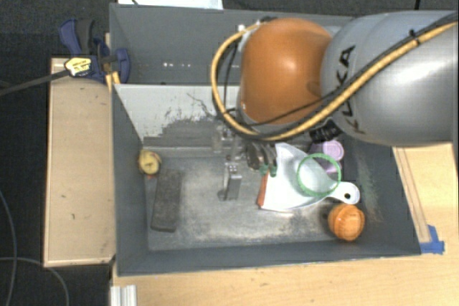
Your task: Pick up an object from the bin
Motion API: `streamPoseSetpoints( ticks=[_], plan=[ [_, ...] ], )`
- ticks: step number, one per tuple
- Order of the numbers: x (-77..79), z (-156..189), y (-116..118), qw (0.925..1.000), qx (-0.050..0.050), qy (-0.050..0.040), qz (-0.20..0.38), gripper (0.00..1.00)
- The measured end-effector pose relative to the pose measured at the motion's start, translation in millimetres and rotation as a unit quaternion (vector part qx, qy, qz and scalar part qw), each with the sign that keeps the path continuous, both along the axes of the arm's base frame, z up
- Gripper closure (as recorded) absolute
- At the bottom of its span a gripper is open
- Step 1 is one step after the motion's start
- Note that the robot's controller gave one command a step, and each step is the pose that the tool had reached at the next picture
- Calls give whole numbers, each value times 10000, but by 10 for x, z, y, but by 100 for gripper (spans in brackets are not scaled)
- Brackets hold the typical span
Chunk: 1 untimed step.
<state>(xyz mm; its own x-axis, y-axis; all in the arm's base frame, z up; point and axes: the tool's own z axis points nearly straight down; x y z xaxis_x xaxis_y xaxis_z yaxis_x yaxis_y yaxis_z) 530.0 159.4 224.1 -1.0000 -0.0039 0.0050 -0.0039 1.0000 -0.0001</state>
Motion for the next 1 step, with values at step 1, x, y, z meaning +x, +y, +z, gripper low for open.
streamPoseSetpoints(
  ticks=[1],
  plan=[
    [15,48,-11,10000,8,-39,-29,0]
  ],
)
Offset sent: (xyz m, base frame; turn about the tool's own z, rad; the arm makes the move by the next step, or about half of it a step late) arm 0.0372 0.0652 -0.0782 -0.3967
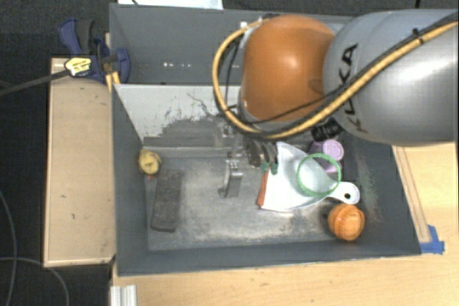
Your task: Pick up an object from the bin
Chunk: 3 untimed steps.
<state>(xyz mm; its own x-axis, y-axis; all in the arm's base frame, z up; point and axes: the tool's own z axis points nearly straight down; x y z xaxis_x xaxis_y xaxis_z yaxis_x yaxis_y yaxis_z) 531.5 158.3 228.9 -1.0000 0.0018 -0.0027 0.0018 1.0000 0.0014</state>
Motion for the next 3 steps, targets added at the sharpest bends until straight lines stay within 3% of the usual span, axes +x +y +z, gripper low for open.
streamPoseSetpoints(
  ticks=[1,2,3],
  plan=[
    [268,-489,438,9911,1,-58,1333,0],
    [269,-711,705,9571,-5,16,2896,0],
    [332,-747,765,9354,-8,-21,3536,0]
  ],
)
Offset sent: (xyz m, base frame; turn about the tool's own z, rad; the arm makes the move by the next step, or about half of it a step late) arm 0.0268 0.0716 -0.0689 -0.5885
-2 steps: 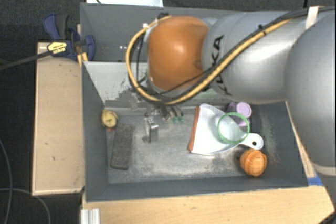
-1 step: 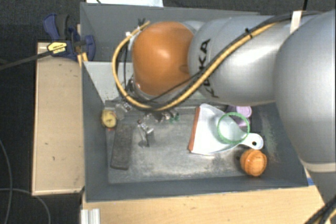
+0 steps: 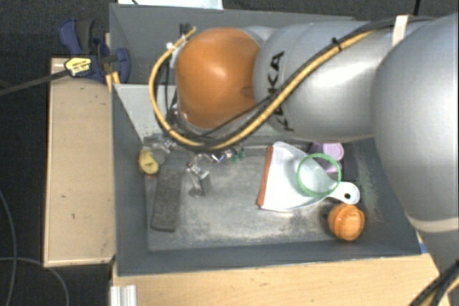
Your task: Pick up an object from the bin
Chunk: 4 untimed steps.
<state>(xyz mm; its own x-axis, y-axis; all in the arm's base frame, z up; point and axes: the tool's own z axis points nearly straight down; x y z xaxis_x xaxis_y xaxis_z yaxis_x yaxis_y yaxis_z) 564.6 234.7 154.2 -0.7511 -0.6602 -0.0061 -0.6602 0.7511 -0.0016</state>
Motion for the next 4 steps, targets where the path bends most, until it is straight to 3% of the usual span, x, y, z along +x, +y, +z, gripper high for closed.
streamPoseSetpoints(
  ticks=[1,2,4],
  plan=[
    [-54,-684,146,9727,-11,-3,2322,0],
    [-351,-834,53,9564,-9,15,2919,100],
    [-353,-817,54,9568,-5,13,2907,100]
  ],
)
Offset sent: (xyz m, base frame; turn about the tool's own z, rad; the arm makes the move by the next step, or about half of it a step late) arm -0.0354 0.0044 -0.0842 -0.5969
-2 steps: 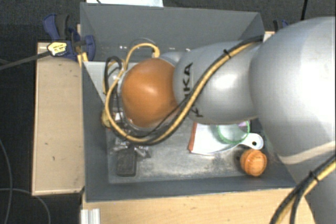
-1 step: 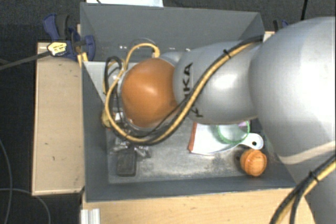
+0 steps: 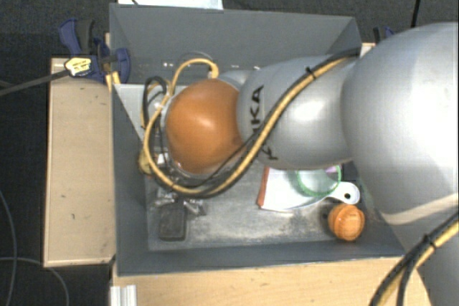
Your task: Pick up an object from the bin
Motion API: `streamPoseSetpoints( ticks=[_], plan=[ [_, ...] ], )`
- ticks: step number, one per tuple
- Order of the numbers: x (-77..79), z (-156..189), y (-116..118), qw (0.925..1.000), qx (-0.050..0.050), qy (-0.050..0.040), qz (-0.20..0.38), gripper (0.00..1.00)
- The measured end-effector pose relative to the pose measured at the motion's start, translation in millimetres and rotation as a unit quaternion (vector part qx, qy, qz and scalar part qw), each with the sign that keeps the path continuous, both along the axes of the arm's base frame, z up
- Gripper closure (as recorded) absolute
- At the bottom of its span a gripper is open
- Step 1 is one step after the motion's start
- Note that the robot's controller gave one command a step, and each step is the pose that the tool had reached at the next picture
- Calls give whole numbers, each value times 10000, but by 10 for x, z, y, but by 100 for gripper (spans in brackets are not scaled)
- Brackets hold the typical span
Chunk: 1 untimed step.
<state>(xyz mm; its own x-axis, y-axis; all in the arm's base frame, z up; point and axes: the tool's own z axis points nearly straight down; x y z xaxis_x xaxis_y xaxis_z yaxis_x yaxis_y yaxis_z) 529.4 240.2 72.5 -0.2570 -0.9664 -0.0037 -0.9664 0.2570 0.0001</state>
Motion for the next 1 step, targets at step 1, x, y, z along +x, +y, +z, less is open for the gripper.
streamPoseSetpoints(
  ticks=[1],
  plan=[
    [-15,75,-4,10000,-13,28,-8,100]
  ],
)
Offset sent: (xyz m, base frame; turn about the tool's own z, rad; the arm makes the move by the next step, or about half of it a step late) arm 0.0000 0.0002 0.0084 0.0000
